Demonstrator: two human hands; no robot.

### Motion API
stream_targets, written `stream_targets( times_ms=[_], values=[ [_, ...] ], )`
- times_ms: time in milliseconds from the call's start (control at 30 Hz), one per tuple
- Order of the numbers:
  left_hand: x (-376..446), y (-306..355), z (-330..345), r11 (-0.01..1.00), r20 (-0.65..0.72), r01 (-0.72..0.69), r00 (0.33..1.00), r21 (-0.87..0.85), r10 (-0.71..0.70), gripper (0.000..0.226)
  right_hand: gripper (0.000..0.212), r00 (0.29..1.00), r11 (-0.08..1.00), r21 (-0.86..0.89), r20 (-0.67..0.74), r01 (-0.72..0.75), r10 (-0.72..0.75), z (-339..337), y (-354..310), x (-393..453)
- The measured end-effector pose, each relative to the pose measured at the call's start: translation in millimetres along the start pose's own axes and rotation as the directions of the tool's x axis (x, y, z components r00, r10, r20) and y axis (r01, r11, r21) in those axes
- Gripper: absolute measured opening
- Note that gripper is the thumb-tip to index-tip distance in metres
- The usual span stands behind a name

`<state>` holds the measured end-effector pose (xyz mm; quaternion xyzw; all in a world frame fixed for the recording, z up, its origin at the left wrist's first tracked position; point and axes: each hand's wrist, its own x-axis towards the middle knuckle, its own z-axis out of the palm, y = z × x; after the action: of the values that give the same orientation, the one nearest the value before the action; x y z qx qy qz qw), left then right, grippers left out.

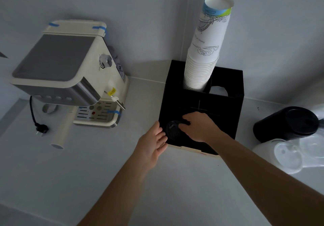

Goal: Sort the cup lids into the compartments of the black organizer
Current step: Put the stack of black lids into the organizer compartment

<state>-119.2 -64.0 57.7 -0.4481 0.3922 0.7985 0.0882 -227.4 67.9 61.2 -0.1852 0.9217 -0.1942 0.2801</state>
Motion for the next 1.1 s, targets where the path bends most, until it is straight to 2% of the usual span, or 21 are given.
stream_targets(
  times_ms=[67,100,133,200,267,400,467,700,867,967,1000,1100],
  values=[
    [-4,-3,-7,0.999,0.01,-0.032,0.999,-0.012,0.032,0.052,0.036,0.999,0.978,0.202,-0.002,-0.04,0.041,-6,11,-17],
    [-6,-5,-10,0.999,0.022,-0.045,0.999,-0.014,0.046,0.05,0.037,0.996,0.93,0.357,0.016,-0.083,0.083,-8,18,-27],
    [-9,-6,-12,0.998,0.041,-0.056,0.998,-0.016,0.057,0.049,0.039,0.992,0.845,0.522,0.039,-0.121,0.118,-9,25,-36],
    [-16,-10,-13,0.997,0.089,-0.075,0.993,-0.011,0.076,0.046,0.037,0.984,0.605,0.78,0.078,-0.16,0.159,-10,41,-54],
    [-24,-15,-14,0.996,0.122,-0.088,0.989,-0.005,0.088,0.044,0.034,0.977,0.41,0.896,0.102,-0.173,0.189,-8,57,-70],
    [-39,-29,-6,0.997,0.158,-0.076,0.984,-0.014,0.077,0.039,0.024,0.967,0.174,0.973,0.108,-0.15,0.229,0,88,-106],
    [-44,-36,3,0.998,0.169,-0.062,0.984,-0.003,0.062,0.036,0.019,0.964,0.108,0.983,0.117,-0.146,0.24,2,101,-125],
    [-50,-61,35,0.996,0.207,-0.021,0.978,0.086,0.002,0.037,0.029,0.936,-0.059,0.995,0.098,-0.083,0.338,6,147,-177],
    [-45,-79,63,0.978,0.234,-0.021,0.972,0.206,-0.029,0.035,0.031,0.908,-0.094,0.995,0.068,-0.032,0.412,6,184,-202],
    [-41,-91,87,0.952,0.251,-0.015,0.966,0.305,-0.066,0.033,0.062,0.89,-0.122,0.992,0.045,0.013,0.454,5,208,-212],
    [-38,-94,95,0.94,0.256,-0.017,0.964,0.342,-0.076,0.032,0.061,0.879,-0.139,0.99,0.045,0.024,0.474,4,215,-214],
    [-30,-103,124,0.901,0.262,-0.006,0.958,0.433,-0.119,0.03,0.028,0.828,-0.211,0.975,0.061,0.07,0.557,5,242,-213]
  ],
)
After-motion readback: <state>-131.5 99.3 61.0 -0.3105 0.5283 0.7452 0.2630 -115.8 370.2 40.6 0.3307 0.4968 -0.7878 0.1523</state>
